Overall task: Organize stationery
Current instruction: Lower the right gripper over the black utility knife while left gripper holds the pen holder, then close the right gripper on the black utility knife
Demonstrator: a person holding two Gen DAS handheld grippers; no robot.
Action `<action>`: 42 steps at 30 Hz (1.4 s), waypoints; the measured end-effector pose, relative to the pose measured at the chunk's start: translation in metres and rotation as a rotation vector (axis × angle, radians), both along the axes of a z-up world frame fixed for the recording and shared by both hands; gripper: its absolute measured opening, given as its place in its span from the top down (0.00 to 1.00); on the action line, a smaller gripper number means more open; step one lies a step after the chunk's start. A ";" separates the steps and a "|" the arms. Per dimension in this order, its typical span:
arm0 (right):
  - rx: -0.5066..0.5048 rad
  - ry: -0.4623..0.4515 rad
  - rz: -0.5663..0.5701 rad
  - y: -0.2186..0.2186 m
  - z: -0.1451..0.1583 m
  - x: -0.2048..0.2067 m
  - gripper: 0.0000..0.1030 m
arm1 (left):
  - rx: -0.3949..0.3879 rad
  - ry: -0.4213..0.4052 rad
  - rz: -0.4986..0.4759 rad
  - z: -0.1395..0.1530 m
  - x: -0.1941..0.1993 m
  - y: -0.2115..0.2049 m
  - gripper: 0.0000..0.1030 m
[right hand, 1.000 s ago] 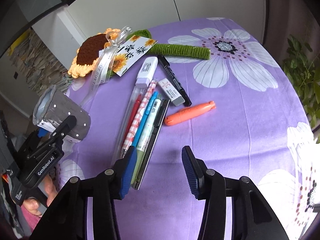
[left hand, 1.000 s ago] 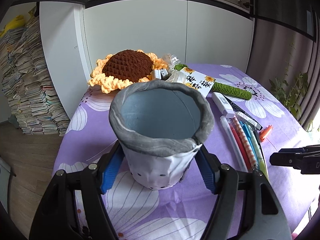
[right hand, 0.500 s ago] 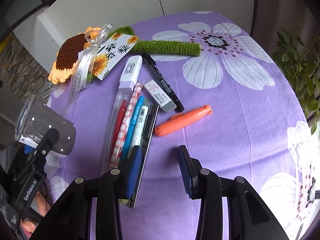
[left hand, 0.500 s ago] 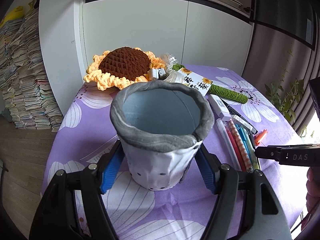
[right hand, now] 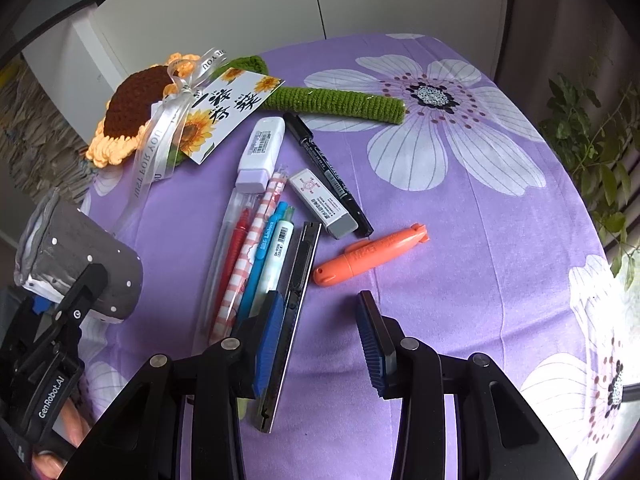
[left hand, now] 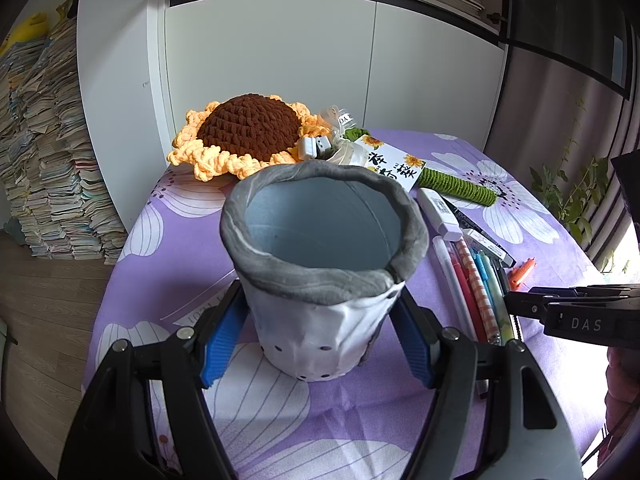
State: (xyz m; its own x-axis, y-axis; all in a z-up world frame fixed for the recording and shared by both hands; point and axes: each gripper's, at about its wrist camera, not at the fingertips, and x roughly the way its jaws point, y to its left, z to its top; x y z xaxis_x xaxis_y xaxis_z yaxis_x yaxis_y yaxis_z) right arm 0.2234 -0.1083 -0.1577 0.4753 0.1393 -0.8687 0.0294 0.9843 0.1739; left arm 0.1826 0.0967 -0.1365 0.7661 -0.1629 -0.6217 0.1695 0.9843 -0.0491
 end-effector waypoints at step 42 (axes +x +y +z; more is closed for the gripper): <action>-0.225 0.059 0.190 -0.001 0.002 -0.008 0.67 | -0.027 0.018 -0.013 -0.002 0.002 0.001 0.32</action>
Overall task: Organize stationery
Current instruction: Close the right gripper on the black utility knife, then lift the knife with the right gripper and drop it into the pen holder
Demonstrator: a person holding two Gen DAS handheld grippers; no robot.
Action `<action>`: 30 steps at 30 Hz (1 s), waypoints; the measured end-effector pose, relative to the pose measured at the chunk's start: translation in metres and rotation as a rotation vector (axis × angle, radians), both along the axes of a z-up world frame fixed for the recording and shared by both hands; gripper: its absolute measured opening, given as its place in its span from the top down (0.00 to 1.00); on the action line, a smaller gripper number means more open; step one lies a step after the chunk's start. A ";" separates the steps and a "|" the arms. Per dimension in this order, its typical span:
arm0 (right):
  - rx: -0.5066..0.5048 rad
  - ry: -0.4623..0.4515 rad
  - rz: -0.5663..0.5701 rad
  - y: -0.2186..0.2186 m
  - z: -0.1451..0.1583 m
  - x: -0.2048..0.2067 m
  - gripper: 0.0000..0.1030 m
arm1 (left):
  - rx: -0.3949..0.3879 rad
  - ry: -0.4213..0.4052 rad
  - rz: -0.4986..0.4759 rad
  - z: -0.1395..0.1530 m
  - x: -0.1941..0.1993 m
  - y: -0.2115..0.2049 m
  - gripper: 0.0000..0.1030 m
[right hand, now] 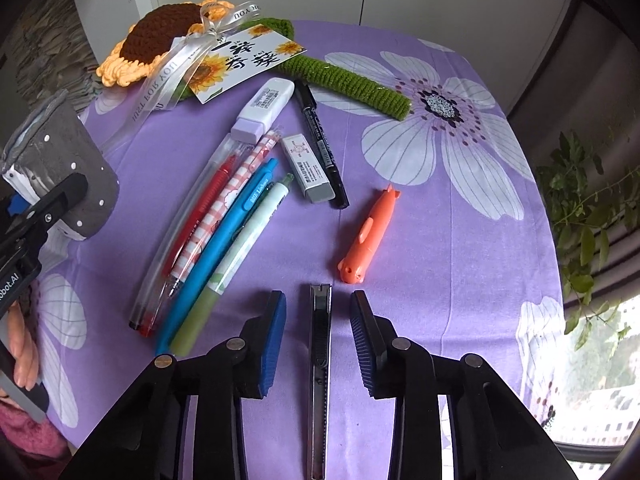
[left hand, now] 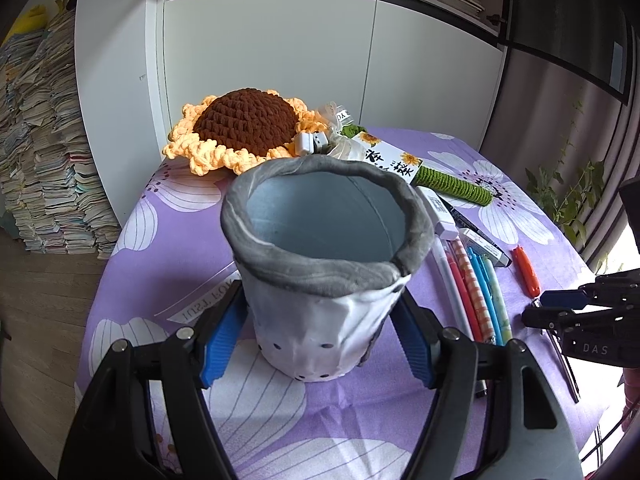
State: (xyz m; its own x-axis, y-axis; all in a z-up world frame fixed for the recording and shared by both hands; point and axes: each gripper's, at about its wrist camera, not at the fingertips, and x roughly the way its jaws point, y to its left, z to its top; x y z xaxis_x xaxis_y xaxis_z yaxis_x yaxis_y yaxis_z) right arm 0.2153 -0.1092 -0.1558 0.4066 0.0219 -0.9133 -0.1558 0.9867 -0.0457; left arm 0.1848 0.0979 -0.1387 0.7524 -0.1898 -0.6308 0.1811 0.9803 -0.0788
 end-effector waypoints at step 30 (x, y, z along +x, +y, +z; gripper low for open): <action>0.461 -0.485 0.265 0.067 0.189 -0.021 0.89 | -0.006 0.002 -0.016 0.000 -0.002 -0.003 0.32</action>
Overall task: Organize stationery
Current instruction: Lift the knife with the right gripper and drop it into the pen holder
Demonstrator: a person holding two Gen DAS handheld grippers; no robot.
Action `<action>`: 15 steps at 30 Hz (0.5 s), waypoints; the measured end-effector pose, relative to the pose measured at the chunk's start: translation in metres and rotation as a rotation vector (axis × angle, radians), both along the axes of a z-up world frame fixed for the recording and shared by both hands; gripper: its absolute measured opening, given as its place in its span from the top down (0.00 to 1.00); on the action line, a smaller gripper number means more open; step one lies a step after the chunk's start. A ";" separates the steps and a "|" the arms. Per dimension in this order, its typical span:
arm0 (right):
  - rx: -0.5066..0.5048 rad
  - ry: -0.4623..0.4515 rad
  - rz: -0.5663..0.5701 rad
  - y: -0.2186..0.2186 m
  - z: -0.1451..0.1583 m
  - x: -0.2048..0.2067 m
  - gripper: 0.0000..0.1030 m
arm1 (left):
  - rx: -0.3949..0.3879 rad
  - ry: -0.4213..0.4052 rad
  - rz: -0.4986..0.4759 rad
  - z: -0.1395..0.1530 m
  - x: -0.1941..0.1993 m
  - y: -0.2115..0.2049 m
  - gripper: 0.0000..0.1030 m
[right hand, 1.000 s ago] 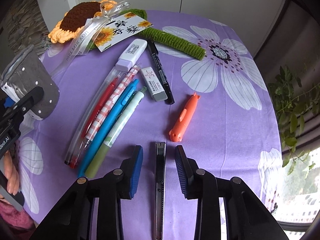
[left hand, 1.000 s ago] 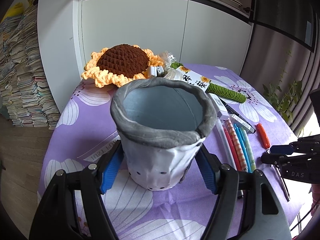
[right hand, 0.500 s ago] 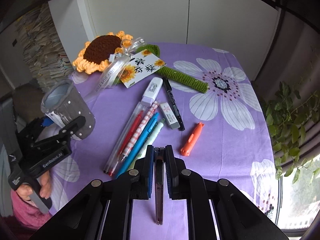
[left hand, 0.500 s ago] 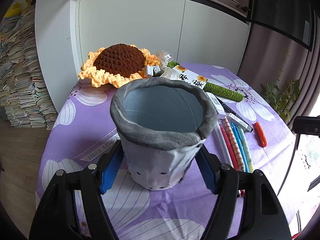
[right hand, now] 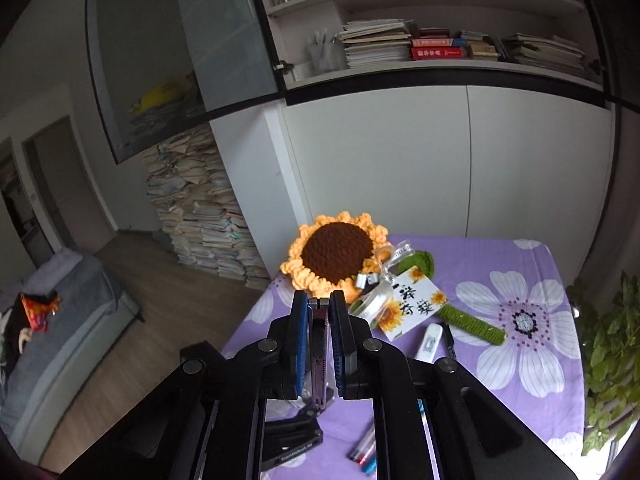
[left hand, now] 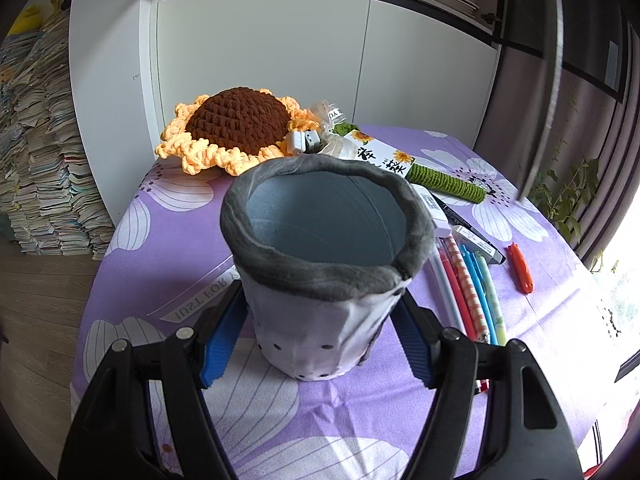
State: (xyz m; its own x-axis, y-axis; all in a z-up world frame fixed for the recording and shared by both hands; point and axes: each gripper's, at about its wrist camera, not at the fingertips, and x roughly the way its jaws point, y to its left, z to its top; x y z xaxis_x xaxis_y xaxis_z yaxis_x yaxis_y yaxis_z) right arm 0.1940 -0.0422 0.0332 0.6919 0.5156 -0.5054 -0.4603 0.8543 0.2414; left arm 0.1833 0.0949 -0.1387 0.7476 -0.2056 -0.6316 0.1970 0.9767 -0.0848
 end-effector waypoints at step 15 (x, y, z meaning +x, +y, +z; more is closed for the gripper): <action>-0.035 0.142 0.129 0.042 -0.065 0.052 0.89 | 0.005 0.003 -0.004 -0.001 0.000 -0.003 0.32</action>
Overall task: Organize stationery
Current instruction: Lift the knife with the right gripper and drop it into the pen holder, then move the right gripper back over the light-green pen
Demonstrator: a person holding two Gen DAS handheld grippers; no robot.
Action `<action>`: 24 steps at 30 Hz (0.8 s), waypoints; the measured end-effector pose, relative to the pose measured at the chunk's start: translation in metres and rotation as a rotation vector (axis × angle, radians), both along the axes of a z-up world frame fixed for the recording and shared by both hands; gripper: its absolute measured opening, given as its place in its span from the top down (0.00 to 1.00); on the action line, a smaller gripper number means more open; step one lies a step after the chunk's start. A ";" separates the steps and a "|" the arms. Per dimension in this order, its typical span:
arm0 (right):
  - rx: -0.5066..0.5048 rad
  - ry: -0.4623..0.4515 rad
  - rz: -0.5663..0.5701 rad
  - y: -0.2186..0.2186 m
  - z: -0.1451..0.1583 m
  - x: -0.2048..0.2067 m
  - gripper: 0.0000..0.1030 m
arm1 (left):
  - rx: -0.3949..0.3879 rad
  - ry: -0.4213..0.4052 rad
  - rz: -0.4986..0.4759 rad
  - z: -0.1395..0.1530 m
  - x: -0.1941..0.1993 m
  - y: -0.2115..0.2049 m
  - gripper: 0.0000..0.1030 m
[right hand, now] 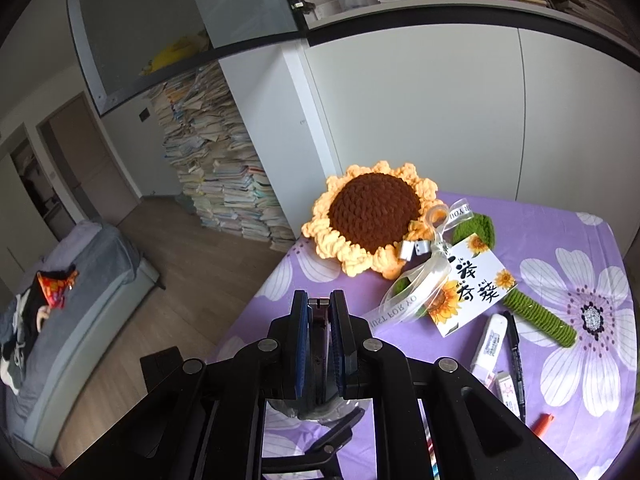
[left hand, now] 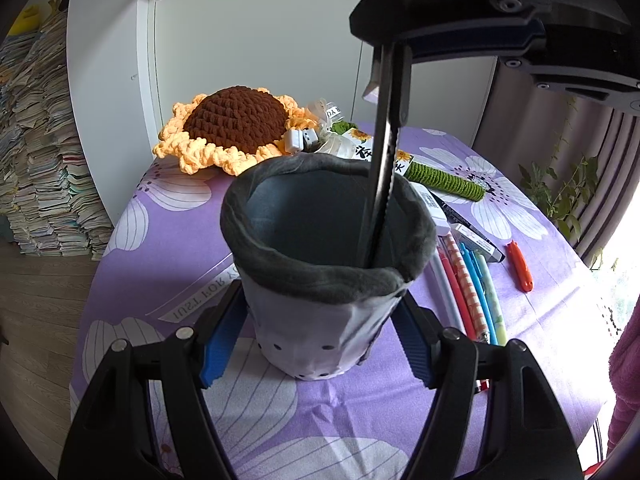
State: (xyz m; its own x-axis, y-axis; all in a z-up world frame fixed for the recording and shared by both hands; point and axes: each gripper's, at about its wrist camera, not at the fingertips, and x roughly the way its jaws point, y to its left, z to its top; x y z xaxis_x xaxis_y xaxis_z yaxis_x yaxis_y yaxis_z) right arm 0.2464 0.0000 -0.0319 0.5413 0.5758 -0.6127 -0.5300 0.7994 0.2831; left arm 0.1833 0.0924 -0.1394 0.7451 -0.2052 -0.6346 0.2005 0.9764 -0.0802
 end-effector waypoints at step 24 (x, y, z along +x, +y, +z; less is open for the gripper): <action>-0.199 0.242 -0.306 -0.100 -0.096 -0.050 0.88 | -0.008 0.008 -0.001 -0.001 0.000 0.000 0.31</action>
State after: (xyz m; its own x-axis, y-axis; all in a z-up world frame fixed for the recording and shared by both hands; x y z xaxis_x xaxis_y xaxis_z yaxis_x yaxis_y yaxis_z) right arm 0.1968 -0.1000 -0.1284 0.4955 0.2689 -0.8259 -0.1972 0.9609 0.1945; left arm 0.1837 0.0924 -0.1399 0.7400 -0.2110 -0.6387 0.2010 0.9755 -0.0894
